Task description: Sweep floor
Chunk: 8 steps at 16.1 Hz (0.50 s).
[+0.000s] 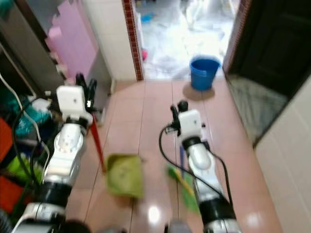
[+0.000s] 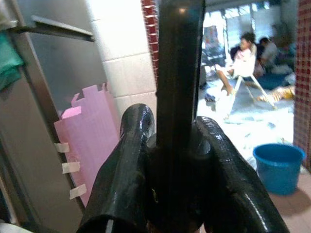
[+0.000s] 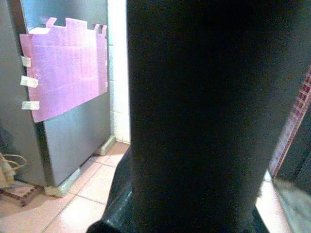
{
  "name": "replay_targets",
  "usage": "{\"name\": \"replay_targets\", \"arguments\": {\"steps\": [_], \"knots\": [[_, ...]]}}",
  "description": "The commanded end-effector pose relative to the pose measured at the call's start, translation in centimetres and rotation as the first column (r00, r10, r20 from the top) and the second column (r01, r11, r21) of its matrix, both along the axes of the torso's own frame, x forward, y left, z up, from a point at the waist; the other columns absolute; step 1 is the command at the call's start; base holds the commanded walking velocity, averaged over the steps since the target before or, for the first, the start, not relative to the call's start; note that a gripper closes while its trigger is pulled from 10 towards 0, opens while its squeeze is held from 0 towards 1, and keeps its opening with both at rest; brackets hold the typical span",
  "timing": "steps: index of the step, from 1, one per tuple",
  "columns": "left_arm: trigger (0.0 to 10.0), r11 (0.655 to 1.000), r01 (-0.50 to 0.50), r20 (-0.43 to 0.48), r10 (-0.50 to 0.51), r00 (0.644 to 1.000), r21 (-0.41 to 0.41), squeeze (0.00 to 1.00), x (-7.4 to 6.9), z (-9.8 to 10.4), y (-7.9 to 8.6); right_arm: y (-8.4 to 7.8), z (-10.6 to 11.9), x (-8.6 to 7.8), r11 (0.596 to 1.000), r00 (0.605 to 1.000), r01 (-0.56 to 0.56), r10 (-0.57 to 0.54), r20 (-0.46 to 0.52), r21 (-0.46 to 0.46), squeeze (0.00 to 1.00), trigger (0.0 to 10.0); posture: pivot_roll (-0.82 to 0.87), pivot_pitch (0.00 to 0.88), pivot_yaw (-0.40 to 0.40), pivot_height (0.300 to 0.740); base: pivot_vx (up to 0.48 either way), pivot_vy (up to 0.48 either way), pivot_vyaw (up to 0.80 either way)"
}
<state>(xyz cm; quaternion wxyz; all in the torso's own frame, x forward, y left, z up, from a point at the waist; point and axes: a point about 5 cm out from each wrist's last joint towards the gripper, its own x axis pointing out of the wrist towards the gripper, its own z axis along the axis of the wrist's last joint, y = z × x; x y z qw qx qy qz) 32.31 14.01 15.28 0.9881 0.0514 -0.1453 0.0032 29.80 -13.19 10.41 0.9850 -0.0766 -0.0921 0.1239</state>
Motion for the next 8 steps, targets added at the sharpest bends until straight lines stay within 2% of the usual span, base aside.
{"name": "replay_targets", "arguments": {"steps": [1, 4, 8], "knots": [[10.0, 0.999, -0.028, 0.087, 0.026, 0.996, 0.016, 0.00, 0.14, 1.91, 0.93, 1.26, 1.36, 0.27, 0.999, 0.997, -0.043, 0.042, 0.062, 0.012, 0.00, 10.0, -0.10, 0.000, 0.090, 0.740, 0.446, 0.000, 0.00], [10.0, 0.999, -0.041, 0.080, 0.039, 0.996, 0.019, 0.00, 0.19, 1.93, 1.17, 1.28, 1.28, 0.20, 0.999, 0.997, -0.043, 0.042, 0.058, 0.017, 0.00, 10.0, -0.10, 0.000, 0.091, 0.740, 0.435, 0.000, 0.00], [10.0, 0.999, -0.044, 0.075, 0.042, 0.996, 0.024, 0.00, 0.30, 1.92, 1.22, 1.45, 1.27, 0.23, 0.999, 0.997, -0.043, 0.041, 0.058, 0.018, 0.00, 10.0, -0.10, 0.000, 0.094, 0.740, 0.395, 0.271, 0.00]]}}
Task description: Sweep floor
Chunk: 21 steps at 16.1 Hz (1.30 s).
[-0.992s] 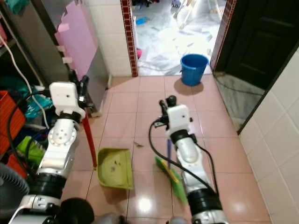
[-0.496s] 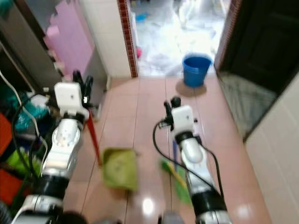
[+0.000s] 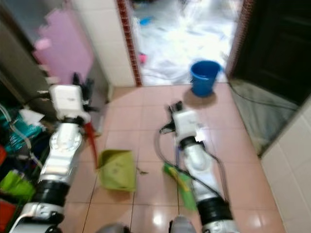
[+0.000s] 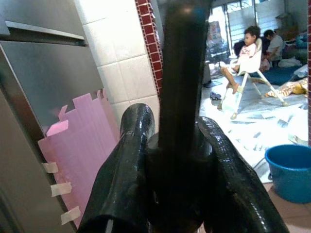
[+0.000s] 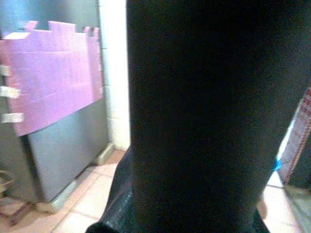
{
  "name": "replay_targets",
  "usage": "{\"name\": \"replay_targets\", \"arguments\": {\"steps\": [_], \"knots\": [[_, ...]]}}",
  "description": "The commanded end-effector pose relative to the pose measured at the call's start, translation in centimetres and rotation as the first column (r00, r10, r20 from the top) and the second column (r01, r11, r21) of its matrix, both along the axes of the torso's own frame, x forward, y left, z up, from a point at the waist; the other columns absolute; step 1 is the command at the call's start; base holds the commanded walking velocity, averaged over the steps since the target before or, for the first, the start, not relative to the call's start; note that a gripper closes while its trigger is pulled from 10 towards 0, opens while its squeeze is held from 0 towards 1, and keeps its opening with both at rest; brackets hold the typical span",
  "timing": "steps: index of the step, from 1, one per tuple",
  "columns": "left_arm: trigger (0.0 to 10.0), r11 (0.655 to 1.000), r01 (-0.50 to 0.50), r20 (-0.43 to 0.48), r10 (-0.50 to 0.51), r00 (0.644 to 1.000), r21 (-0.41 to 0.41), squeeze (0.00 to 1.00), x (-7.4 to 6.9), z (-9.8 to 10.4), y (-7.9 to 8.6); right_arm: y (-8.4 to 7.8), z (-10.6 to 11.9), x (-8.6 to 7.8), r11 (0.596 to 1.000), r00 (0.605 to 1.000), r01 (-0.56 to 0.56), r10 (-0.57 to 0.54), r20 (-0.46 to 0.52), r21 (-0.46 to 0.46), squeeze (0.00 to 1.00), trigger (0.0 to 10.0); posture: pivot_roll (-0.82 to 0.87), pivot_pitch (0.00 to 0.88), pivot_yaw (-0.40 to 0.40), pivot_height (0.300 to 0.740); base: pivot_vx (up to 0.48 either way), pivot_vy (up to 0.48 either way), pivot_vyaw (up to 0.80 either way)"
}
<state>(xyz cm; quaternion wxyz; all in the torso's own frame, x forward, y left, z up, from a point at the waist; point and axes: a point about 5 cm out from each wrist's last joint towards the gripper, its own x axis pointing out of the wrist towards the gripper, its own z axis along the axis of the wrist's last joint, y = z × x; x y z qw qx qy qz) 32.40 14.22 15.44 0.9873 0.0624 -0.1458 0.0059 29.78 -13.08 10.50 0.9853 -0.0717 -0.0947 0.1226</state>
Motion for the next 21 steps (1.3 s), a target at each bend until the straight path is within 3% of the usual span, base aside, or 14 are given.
{"name": "replay_targets", "arguments": {"steps": [1, 9, 11, 12, 16, 17, 19, 21], "knots": [[10.0, 0.999, -0.035, 0.069, 0.034, 0.997, 0.004, 0.00, 0.3, 1.7, 1.0, 1.3, 1.2, 0.3, 0.999, 0.998, -0.043, 0.043, 0.053, 0.008, 0.00, 10.0, -0.10, 0.000, 0.095, 0.740, 0.394, 0.274, 0.00], [10.0, 0.998, -0.053, 0.033, 0.052, 0.998, 0.023, 0.00, 0.7, 0.7, 0.8, 1.4, 1.1, 0.3, 0.999, 0.998, -0.035, 0.035, 0.053, 0.007, 0.00, 10.0, -0.09, 0.000, 0.098, 0.740, 0.356, 0.320, 0.00], [10.0, 0.996, -0.062, 0.020, 0.061, 0.998, 0.059, 0.00, 0.9, 0.1, 0.5, 1.5, 1.1, 0.4, 0.999, 0.998, -0.038, 0.037, 0.054, 0.006, 0.00, 10.0, -0.09, 0.000, 0.095, 0.740, 0.000, 0.000, 0.00], [10.0, 0.994, -0.108, -0.035, 0.108, 0.994, 0.000, 0.00, 1.4, -1.1, 0.5, 1.6, 1.1, 0.4, 0.999, 0.998, -0.041, 0.041, 0.053, 0.006, 0.00, 10.0, -0.09, 0.000, 0.094, 0.740, 0.000, 0.000, 0.00], [10.0, 0.993, -0.117, -0.108, 0.117, 0.987, 0.003, 0.00, 1.5, -4.2, -0.5, 1.5, 1.2, 0.5, 0.999, 0.997, -0.039, 0.039, 0.060, -0.002, 0.00, 10.0, -0.10, 0.000, 0.095, 0.740, 0.000, 0.000, 0.00], [10.0, 0.993, -0.112, -0.103, 0.116, 0.988, 0.042, 0.00, 1.3, -4.8, -1.0, 1.4, 1.4, 0.6, 0.999, 0.997, -0.035, 0.035, 0.065, -0.004, 0.00, 10.0, -0.11, 0.000, 0.090, 0.740, 0.000, 0.000, 0.00], [10.0, 0.992, -0.114, -0.118, 0.119, 0.986, 0.048, 0.00, 1.4, -5.5, -1.4, 1.4, 1.5, 0.6, 0.999, 0.997, -0.033, 0.034, 0.069, -0.007, 0.00, 10.0, -0.12, 0.000, 0.087, 0.740, 0.000, 0.000, 0.00], [10.0, 0.996, -0.089, -0.166, 0.090, 0.982, 0.016, 0.00, 1.2, -6.7, -2.3, 1.3, 1.4, 0.4, 0.999, 0.998, -0.032, 0.031, 0.056, 0.015, 0.00, 10.0, -0.12, 0.000, 0.085, 0.740, 0.000, 0.000, 0.00]]}}
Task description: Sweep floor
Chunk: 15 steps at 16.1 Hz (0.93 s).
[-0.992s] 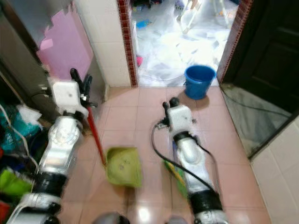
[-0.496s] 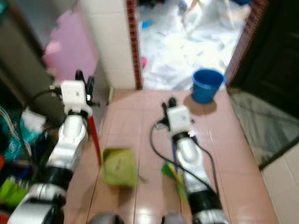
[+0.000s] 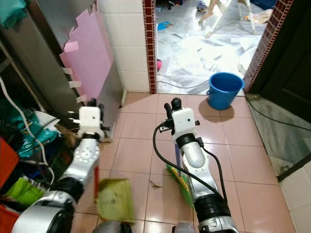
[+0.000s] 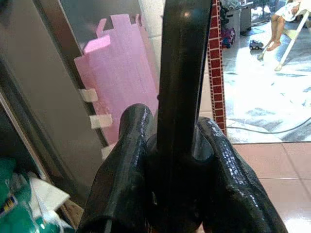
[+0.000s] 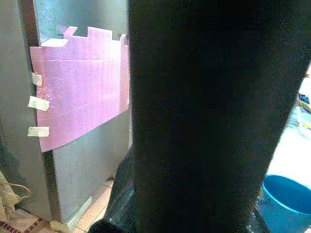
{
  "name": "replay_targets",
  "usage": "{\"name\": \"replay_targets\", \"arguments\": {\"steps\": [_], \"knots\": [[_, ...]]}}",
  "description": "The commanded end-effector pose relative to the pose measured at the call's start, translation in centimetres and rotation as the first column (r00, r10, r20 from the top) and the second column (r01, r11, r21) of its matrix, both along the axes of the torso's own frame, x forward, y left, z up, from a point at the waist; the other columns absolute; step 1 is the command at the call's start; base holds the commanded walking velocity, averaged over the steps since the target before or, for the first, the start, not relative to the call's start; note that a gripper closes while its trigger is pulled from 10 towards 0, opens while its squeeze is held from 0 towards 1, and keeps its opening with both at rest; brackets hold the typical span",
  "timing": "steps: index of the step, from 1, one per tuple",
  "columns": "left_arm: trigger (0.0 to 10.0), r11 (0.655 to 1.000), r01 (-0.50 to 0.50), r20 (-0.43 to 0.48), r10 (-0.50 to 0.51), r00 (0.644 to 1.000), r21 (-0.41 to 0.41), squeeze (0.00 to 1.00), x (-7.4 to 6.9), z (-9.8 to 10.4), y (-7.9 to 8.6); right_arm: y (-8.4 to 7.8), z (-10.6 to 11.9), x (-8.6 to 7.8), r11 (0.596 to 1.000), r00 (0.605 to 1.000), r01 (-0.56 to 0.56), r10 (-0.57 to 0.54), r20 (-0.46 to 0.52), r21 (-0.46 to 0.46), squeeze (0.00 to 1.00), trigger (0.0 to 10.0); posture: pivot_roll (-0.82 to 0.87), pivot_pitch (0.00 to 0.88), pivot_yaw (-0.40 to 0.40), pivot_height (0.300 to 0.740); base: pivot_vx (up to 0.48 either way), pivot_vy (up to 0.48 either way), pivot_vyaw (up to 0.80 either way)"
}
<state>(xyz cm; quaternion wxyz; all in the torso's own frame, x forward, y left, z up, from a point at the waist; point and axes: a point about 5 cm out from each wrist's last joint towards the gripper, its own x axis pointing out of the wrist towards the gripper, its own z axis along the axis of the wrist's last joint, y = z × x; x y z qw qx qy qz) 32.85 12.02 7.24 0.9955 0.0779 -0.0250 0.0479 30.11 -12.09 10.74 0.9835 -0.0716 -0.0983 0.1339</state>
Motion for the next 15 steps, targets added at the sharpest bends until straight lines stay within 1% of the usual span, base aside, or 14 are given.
{"name": "replay_targets", "arguments": {"steps": [1, 2, 3, 4, 5, 8, 9, 10, 11, 13, 14, 15], "knots": [[10.0, 0.999, 0.010, 0.025, -0.009, 1.000, -0.048, 0.00, 0.6, 0.8, -0.6, 0.3, 1.1, 0.0, 1.000, 0.999, -0.008, 0.007, 0.044, 0.025, 0.00, 10.0, -0.12, 0.000, 0.079, 0.740, 0.000, 0.000, 0.00], [10.0, 0.996, -0.008, -0.040, 0.004, 0.999, -0.086, 0.00, 0.5, 0.0, -1.4, 0.2, 1.0, 0.0, 0.999, 0.999, -0.005, 0.004, 0.039, 0.033, 0.00, 10.0, -0.13, 0.000, 0.077, 0.740, 0.000, 0.000, 0.00], [10.0, 0.993, 0.007, -0.068, -0.015, 0.998, -0.114, 0.00, 0.4, -0.3, -2.5, -0.1, 1.0, 0.0, 0.999, 1.000, 0.009, -0.010, 0.025, 0.053, 0.00, 10.0, -0.14, 0.000, 0.079, 0.740, 0.000, 0.000, 0.00], [10.0, 0.994, -0.001, -0.078, -0.007, 0.997, -0.111, 0.00, 0.3, -0.5, -3.1, -0.3, 1.0, 0.1, 0.997, 1.000, 0.021, -0.022, 0.016, 0.069, 0.00, 10.0, -0.14, 0.000, 0.082, 0.740, 0.000, 0.000, 0.00], [10.0, 0.994, 0.018, -0.076, -0.026, 0.997, -0.106, 0.00, 0.1, -0.6, -3.7, -0.7, 0.9, 0.1, 0.993, 0.999, 0.047, -0.046, -0.008, 0.105, 0.00, 10.0, -0.16, 0.000, 0.084, 0.740, 0.000, 0.000, 0.00], [10.0, 0.993, -0.039, -0.101, 0.028, 0.995, -0.110, 0.00, -0.4, -1.4, -3.3, -1.4, 0.4, 0.0, 0.978, 0.993, 0.089, -0.072, -0.091, 0.191, 0.00, 10.0, -0.17, 0.000, 0.077, 0.740, 0.000, 0.000, 0.00], [10.0, 0.993, -0.053, -0.110, 0.041, 0.993, -0.107, 0.00, -0.6, -1.7, -3.1, -1.6, -0.2, 0.0, 0.964, 0.986, 0.104, -0.067, -0.153, 0.245, 0.00, 10.0, -0.17, 0.000, 0.073, 0.740, 0.000, 0.000, 0.00], [10.0, 0.993, -0.061, -0.112, 0.049, 0.993, -0.102, 0.00, -0.8, -2.0, -3.0, -1.5, -0.7, -0.1, 0.951, 0.978, 0.096, -0.034, -0.208, 0.294, 0.00, 10.0, -0.17, 0.000, 0.068, 0.740, 0.000, 0.000, 0.00], [10.0, 0.991, -0.083, -0.118, 0.071, 0.991, -0.100, 0.00, -1.0, -2.3, -2.6, -1.0, -1.1, -0.2, 0.938, 0.966, 0.069, 0.023, -0.258, 0.340, 0.00, 10.0, -0.16, 0.000, 0.053, 0.740, 0.000, 0.000, 0.00], [10.0, 0.989, -0.103, -0.126, 0.090, 0.988, -0.107, 0.00, -1.2, -2.5, -2.3, -0.7, -1.1, -0.4, 0.933, 0.960, 0.035, 0.069, -0.273, 0.359, 0.00, 10.0, -0.16, 0.000, 0.047, 0.740, 0.000, 0.000, 0.00], [10.0, 0.986, -0.123, -0.135, 0.107, 0.985, -0.114, 0.00, -1.3, -2.7, -2.0, -0.1, -0.6, -0.6, 0.931, 0.950, -0.041, 0.149, -0.273, 0.364, 0.00, 10.0, -0.16, 0.000, 0.042, 0.740, 0.000, 0.000, 0.00], [10.0, 0.980, -0.128, -0.140, 0.107, 0.984, -0.151, 0.00, -1.4, -2.8, -2.0, 0.7, 0.2, -0.9, 0.892, 0.912, -0.161, 0.298, -0.281, 0.423, 0.00, 10.0, -0.16, 0.000, 0.036, 0.740, 0.000, 0.000, 0.00]]}}
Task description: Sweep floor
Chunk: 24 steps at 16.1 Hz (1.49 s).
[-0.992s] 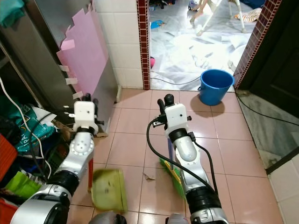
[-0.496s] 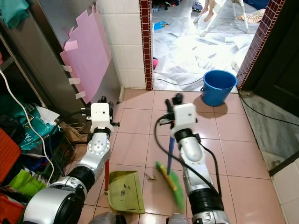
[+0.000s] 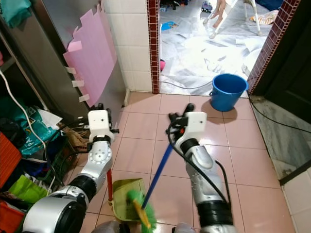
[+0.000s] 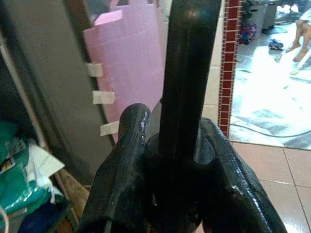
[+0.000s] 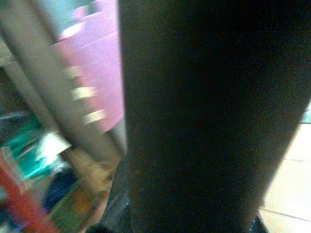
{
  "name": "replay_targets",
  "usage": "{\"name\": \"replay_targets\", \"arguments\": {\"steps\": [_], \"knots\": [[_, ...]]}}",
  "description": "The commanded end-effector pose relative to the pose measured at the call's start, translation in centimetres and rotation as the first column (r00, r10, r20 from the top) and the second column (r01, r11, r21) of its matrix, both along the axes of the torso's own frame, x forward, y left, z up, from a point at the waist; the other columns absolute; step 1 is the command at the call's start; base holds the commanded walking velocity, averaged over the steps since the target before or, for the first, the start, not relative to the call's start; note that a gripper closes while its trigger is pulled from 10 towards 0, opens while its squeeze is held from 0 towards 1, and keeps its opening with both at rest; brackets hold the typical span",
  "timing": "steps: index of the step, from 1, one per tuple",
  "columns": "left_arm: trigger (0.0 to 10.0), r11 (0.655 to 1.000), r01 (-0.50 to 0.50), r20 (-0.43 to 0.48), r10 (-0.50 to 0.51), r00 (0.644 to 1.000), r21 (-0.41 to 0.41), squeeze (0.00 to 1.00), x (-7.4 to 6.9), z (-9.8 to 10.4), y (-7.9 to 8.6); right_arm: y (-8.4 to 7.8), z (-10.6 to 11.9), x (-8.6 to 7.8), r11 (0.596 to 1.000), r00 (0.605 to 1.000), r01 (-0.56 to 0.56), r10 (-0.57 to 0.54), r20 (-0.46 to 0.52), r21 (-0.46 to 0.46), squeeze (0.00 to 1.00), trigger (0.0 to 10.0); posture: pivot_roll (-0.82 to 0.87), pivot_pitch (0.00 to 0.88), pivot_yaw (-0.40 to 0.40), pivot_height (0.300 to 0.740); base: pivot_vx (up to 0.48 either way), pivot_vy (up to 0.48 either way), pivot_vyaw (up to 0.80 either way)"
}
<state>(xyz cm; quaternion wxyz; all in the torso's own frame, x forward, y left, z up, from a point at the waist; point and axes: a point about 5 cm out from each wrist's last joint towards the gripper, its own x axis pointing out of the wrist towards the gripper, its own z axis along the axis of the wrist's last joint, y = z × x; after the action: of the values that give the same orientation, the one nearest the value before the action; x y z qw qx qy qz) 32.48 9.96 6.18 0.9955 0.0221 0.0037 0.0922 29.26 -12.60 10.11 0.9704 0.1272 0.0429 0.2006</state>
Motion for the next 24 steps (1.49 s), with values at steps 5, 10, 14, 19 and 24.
{"name": "replay_targets", "arguments": {"steps": [5, 10, 14, 19, 24], "knots": [[10.0, 0.995, 0.023, -0.129, -0.035, 0.991, -0.097, 0.00, -0.8, -1.9, -0.6, 1.7, 6.7, 0.1, 0.938, 0.922, -0.344, 0.331, 0.199, 0.032, 0.00, 10.0, -0.16, 0.000, 0.041, 0.740, 0.000, 0.000, 0.00], [10.0, 0.950, 0.206, -0.156, -0.246, 0.957, -0.234, 0.00, -0.7, -2.4, -1.6, 0.5, 11.1, 1.1, 0.946, 0.864, -0.264, 0.319, 0.389, -0.188, 0.00, 10.0, -0.16, 0.000, 0.055, 0.740, 0.000, 0.000, 0.00], [10.0, 0.924, 0.263, -0.153, -0.313, 0.937, -0.277, 0.00, -0.9, -2.6, -1.9, -1.3, 13.5, 2.1, 0.975, 0.852, -0.136, 0.206, 0.481, -0.177, 0.00, 10.0, -0.17, 0.000, 0.062, 0.740, 0.000, 0.000, 0.00], [10.0, 0.922, 0.308, -0.153, -0.348, 0.925, -0.235, 0.00, -1.0, -2.6, -1.7, -4.0, 11.7, 2.7, 0.959, 0.864, 0.127, 0.018, 0.503, -0.252, 0.00, 10.0, -0.16, 0.000, 0.062, 0.740, 0.000, 0.000, 0.00], [10.0, 0.978, 0.177, -0.163, -0.194, 0.967, -0.113, 0.00, -0.9, -2.6, 0.3, -4.0, 4.7, 1.8, 0.921, 0.927, 0.270, -0.171, 0.334, -0.280, 0.00, 10.0, -0.15, 0.000, 0.063, 0.740, 0.000, 0.000, 0.00]]}}
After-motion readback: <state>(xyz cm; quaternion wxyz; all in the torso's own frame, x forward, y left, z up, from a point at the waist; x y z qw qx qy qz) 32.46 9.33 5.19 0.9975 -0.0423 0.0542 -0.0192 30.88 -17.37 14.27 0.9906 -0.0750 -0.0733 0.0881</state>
